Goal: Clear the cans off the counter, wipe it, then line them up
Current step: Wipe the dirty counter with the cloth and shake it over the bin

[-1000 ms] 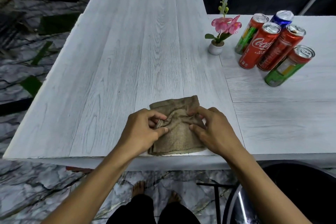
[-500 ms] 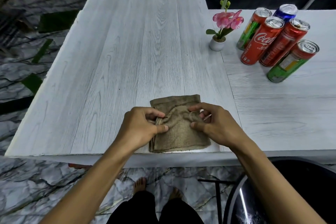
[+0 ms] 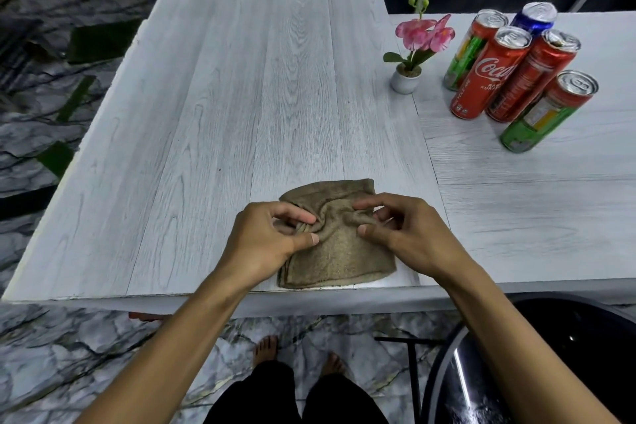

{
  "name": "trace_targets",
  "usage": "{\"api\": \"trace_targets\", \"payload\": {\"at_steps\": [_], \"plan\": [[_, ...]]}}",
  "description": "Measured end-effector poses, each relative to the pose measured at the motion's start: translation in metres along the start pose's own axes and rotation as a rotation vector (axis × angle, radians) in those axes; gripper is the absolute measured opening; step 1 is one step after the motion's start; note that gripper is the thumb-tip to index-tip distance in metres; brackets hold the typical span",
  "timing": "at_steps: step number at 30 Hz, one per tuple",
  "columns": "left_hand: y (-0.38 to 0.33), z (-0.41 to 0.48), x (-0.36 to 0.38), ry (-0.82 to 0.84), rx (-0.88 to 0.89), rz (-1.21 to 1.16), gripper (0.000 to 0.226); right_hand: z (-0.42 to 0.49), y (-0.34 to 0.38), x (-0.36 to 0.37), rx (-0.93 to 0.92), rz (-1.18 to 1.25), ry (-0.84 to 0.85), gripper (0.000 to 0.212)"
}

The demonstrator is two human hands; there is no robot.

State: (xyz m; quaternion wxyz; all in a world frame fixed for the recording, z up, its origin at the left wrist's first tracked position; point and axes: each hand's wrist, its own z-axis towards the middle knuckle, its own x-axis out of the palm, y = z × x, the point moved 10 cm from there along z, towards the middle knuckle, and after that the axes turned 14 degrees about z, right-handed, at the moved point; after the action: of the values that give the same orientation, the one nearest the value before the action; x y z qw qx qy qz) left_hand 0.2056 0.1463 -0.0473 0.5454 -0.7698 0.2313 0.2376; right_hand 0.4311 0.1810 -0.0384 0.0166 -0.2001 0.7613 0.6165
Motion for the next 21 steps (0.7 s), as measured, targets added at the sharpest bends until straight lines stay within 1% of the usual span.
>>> {"api": "trace_targets", "payload": {"at_steps": [5,11,13,16,21], "plan": [[0.002,-0.002,-0.001,-0.020,0.003,-0.090,0.023,0.001,0.001,0.001,-0.040,0.038,0.008,0.031],[0.014,-0.002,-0.004,-0.037,-0.027,-0.120,0.018,-0.004,-0.001,-0.004,-0.054,0.035,-0.002,0.030],[0.016,-0.002,-0.003,-0.038,-0.032,-0.126,0.018,-0.005,-0.001,-0.002,-0.054,0.035,0.004,0.033],[0.018,-0.003,0.000,-0.019,-0.047,-0.155,0.018,-0.005,-0.003,0.000,-0.034,0.070,0.013,0.038],[0.019,-0.002,0.005,0.018,-0.051,-0.226,0.020,-0.007,-0.005,-0.001,-0.034,0.143,0.004,0.038]]}}
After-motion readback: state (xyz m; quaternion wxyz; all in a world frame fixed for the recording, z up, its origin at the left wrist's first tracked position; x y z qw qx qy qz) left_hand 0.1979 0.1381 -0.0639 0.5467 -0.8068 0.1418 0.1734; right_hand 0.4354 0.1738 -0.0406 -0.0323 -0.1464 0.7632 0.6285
